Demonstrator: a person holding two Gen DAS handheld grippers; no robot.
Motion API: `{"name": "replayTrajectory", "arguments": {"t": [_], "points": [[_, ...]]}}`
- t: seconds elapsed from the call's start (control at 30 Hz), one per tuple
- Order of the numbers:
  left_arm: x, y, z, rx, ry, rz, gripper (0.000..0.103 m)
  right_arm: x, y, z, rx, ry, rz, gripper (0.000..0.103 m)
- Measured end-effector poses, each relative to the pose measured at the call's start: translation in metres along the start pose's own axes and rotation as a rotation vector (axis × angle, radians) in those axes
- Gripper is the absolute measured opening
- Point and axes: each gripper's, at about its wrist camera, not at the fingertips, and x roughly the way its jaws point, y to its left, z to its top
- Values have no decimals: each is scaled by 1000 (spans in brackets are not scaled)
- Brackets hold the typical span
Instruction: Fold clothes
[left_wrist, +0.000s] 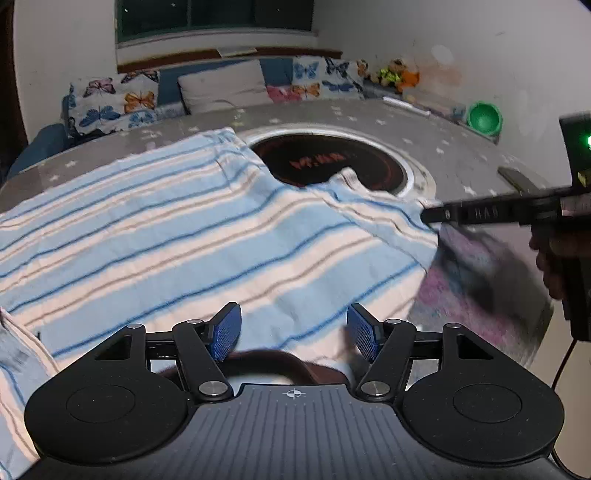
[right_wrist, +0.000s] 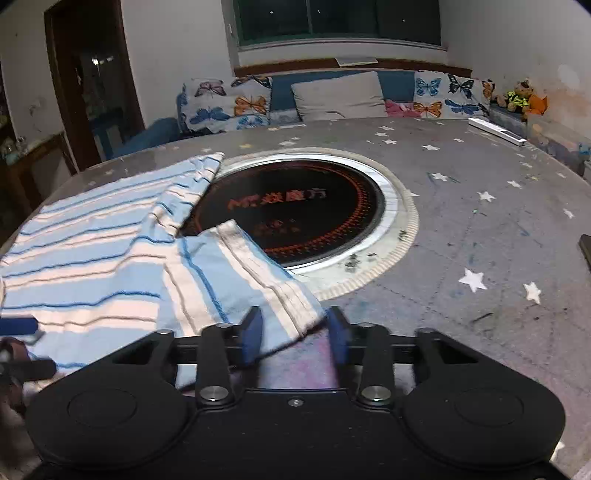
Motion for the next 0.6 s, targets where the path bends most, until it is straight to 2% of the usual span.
{"name": "replayTrajectory", "arguments": {"t": [0.03, 0.13, 0.23, 0.37, 0.5, 0.6], "points": [[2, -1, -1, 4, 6, 0, 65, -2, 0, 0, 10, -6, 9, 10], [-4, 2, -1, 7, -1, 10, 66, -13, 0, 5, 45, -44, 42, 6], [-10, 9, 0, -8, -14, 22, 66, -27, 7, 12, 45, -89, 90, 6], [-28, 25, 2, -51, -49, 55, 66, -44, 36, 23, -25, -135, 202, 6], [-47, 46, 4, -108, -91, 107, 71, -44, 69, 25, -98, -130, 306, 6], [-58, 62, 3, -149, -113, 149, 72, -35, 94, 21, -143, -96, 369, 6]]}}
